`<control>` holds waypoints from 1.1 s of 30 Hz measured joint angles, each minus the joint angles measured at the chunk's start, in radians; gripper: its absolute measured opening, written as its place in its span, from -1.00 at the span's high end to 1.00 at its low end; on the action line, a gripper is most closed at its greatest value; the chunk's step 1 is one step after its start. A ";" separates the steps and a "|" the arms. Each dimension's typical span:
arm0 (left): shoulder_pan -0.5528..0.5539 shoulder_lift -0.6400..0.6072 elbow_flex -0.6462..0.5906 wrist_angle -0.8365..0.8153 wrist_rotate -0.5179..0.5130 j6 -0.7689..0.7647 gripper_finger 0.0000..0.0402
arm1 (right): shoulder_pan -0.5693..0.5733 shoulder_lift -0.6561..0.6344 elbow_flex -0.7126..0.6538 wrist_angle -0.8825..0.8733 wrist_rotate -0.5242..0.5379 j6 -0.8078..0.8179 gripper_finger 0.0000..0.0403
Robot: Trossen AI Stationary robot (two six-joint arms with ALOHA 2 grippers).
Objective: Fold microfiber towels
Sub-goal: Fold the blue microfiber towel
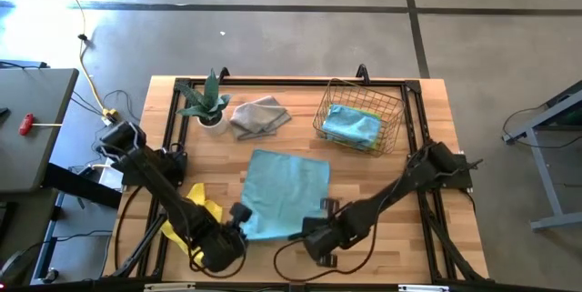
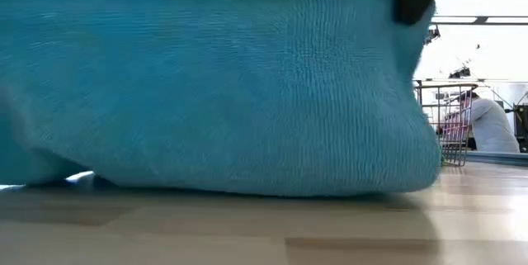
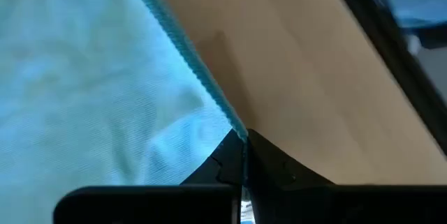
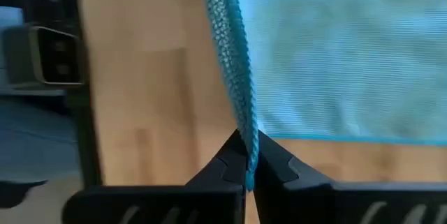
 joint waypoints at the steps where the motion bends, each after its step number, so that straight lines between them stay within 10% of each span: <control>1: -0.005 0.012 0.000 0.009 0.013 0.000 0.99 | 0.002 0.011 0.000 0.027 -0.032 -0.002 1.00; 14: 0.046 0.006 0.027 0.014 0.233 0.046 0.99 | 0.004 0.025 0.000 0.123 -0.167 -0.002 1.00; 23: 0.198 0.007 0.027 -0.199 -0.074 0.254 0.99 | -0.073 0.025 -0.001 -0.108 -0.052 -0.037 1.00; 33: 0.375 0.007 -0.004 -0.208 -0.111 0.618 0.99 | -0.186 0.025 -0.002 -0.195 -0.014 -0.112 1.00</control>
